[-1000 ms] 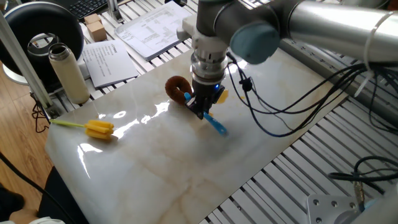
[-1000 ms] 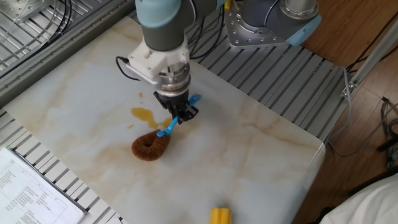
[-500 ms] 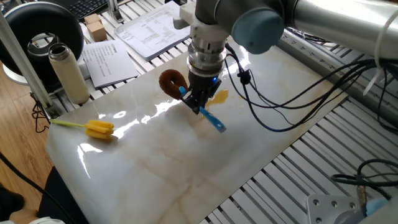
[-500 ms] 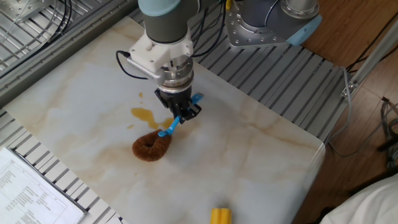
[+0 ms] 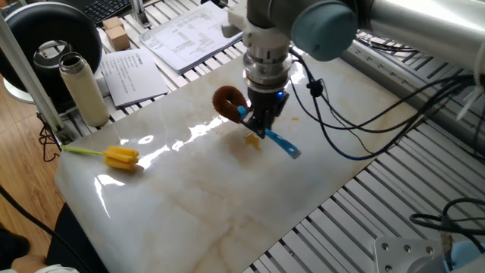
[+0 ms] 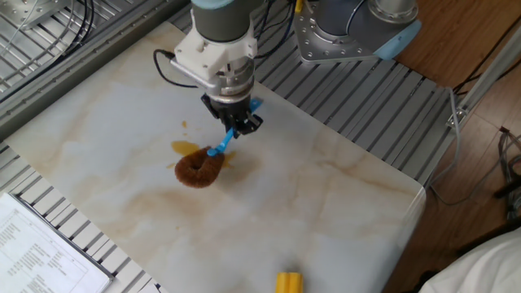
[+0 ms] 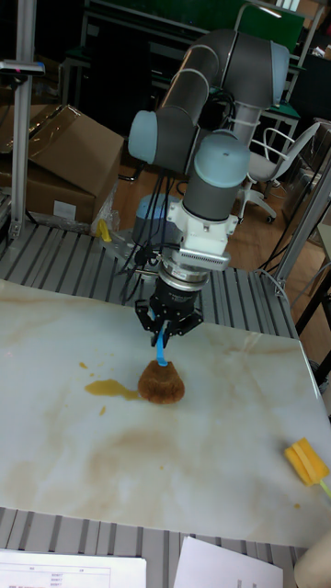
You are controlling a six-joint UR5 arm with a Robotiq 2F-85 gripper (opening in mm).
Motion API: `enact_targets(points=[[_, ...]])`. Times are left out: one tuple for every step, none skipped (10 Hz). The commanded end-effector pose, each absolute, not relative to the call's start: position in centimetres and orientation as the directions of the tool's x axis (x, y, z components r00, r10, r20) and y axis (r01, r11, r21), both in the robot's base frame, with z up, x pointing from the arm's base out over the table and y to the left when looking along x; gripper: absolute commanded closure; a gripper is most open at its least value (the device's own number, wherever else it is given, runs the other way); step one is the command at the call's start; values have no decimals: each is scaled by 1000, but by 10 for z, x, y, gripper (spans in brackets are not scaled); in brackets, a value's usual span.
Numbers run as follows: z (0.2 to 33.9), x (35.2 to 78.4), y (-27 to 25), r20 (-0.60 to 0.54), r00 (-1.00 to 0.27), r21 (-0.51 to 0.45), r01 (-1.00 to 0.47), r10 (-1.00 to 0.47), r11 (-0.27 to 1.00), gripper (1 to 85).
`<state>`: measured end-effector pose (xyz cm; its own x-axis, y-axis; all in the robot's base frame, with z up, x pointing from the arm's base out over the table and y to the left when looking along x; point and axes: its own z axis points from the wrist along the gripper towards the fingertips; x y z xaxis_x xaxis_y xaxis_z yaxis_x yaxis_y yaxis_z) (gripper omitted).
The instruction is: Scrub the table with a brush
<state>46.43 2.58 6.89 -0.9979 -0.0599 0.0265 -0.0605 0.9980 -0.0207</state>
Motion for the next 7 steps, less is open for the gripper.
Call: enact_targets(points=[[72,468,14,-16,-993,-50,-119,-120,992,843],[69,463,-1,4,-977,-94,-211,-212,973,843],[71,447,-22,21,-958,-118,-285,-285,951,843],[73,430,-44,32,-941,-123,-338,-336,933,843],[76,417,-51,40,-940,-101,-342,-340,934,843],[78,416,-56,60,-944,-115,-330,-325,937,843],[78,414,-58,71,-943,-120,-332,-325,936,843]])
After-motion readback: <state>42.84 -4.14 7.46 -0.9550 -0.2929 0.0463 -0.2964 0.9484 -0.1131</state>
